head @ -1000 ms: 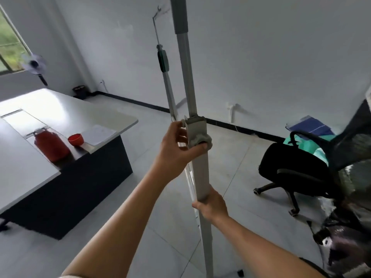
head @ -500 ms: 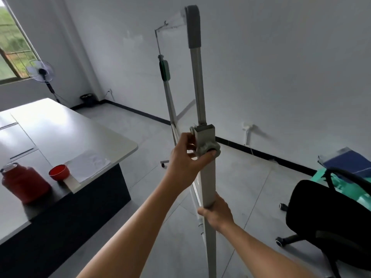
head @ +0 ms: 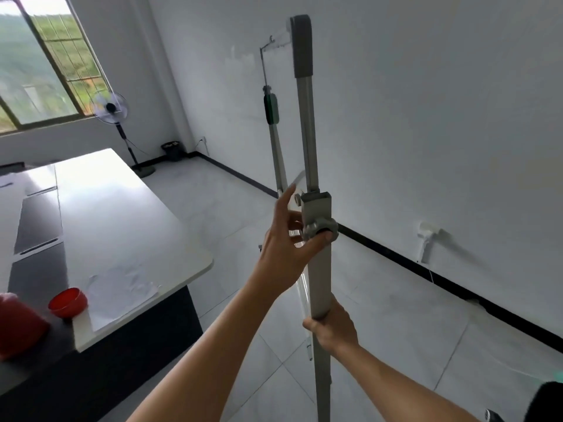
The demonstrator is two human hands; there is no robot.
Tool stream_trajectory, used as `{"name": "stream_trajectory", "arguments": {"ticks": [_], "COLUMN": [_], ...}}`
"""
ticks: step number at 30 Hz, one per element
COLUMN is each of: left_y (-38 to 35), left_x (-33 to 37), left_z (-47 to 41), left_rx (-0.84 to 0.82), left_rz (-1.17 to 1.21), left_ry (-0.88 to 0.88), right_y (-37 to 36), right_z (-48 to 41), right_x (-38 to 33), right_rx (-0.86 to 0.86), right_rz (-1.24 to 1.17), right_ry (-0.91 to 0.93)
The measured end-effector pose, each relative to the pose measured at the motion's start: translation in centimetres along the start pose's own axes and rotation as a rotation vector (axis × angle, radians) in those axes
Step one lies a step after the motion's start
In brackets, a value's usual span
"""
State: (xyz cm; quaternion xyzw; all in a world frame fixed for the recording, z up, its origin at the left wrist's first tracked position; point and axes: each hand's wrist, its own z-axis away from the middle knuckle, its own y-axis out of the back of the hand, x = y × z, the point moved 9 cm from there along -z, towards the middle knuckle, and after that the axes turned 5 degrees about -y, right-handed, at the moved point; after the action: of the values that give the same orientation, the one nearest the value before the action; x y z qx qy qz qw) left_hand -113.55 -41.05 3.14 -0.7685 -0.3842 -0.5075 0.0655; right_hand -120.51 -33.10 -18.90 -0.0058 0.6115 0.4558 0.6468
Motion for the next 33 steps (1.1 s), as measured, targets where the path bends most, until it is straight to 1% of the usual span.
{"name": "stream_trajectory", "arguments": {"ticks": [5, 11, 17, 20, 22, 24, 26, 29, 33], "left_y": [-0.4, -0.2, -0.1, 0.2, 0.4, 0.4, 0.4, 0.7, 0.9], "left_x": [-4.8, -10.7, -16.8, -19.7, -21.5, -23.2, -24.8, -27.5, -31.3], "left_z": [-8.6, -18.5, -29.4, -34.6, -37.9, -40.8, -43.8, -48.7, -54.4], "left_rx": [0.027, 0.084, 0.075, 0.081, 0.083, 0.095, 0.106, 0.112, 0.143], "left_rz": [-0.005, -0.014, -0.021, -0.054, -0.082, -0.103, -0.113, -0.124, -0.1], "left_ry": [0.044, 0.038, 0.027, 0.026, 0.036, 0.048, 0.052, 0.06, 0.118], "right_y": [1.0, 1.6, 2.7, 5.1, 6.2, 6.5, 6.6, 6.3, 6.1], "right_z": [-9.5, -20.5, -31.2, -35.2, -38.0, -41.5, -45.3, -50.9, -57.7], "right_x": [-2.9, -6.4, -10.3, -14.3, -17.1, -19.2, -20.9, -22.6, -24.1], "right_rx": [-0.04, -0.02, -0.045, 0.096, 0.158, 0.161, 0.135, 0.092, 0.076], "right_rz": [0.046, 0.099, 0.125, 0.113, 0.195, 0.317, 0.376, 0.378, 0.356], "right_ry": [0.032, 0.064, 0.03, 0.161, 0.23, 0.254, 0.269, 0.303, 0.368]}}
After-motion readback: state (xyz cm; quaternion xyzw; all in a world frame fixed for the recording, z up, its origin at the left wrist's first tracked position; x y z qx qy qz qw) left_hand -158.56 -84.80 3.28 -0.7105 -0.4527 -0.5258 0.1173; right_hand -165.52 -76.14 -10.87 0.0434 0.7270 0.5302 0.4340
